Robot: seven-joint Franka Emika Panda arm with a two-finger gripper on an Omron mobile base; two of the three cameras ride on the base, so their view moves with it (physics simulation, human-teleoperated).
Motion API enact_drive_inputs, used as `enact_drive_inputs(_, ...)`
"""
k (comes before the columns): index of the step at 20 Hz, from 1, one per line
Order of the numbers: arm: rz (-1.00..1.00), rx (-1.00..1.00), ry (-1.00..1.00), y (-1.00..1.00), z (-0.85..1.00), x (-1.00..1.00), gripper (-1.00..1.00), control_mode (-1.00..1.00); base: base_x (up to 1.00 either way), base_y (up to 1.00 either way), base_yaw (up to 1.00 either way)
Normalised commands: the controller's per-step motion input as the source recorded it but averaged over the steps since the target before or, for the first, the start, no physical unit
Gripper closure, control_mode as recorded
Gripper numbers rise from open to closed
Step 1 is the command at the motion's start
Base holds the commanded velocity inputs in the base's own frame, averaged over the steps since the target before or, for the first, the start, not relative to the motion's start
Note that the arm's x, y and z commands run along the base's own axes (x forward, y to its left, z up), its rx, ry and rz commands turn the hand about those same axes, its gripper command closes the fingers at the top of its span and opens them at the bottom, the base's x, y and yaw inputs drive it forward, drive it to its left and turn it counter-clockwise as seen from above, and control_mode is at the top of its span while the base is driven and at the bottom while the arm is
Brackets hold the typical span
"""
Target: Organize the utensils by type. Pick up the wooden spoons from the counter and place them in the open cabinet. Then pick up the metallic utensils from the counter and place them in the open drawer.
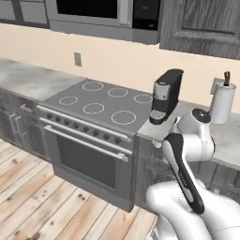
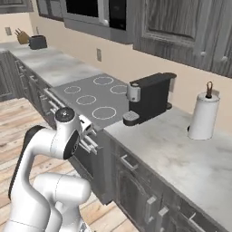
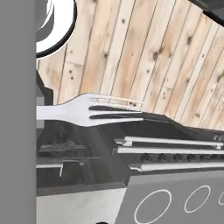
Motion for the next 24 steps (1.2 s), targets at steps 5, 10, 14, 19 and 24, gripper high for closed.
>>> enact_drive_inputs(5,0.0,0.0,0.0,0.0,0.0,0.0,1.0,1.0,0.14,0.66,0.66)
enact_drive_inputs(10,0.0,0.0,0.0,0.0,0.0,0.0,1.0,1.0,0.35,0.72,0.48)
enact_drive_inputs(14,0.0,0.0,0.0,0.0,0.0,0.0,1.0,1.0,0.43,0.75,0.37)
enact_drive_inputs(19,0.0,0.0,0.0,0.0,0.0,0.0,1.0,1.0,0.48,0.78,0.28)
enact_drive_inputs(24,0.0,0.0,0.0,0.0,0.0,0.0,1.0,1.0,0.49,0.76,0.29)
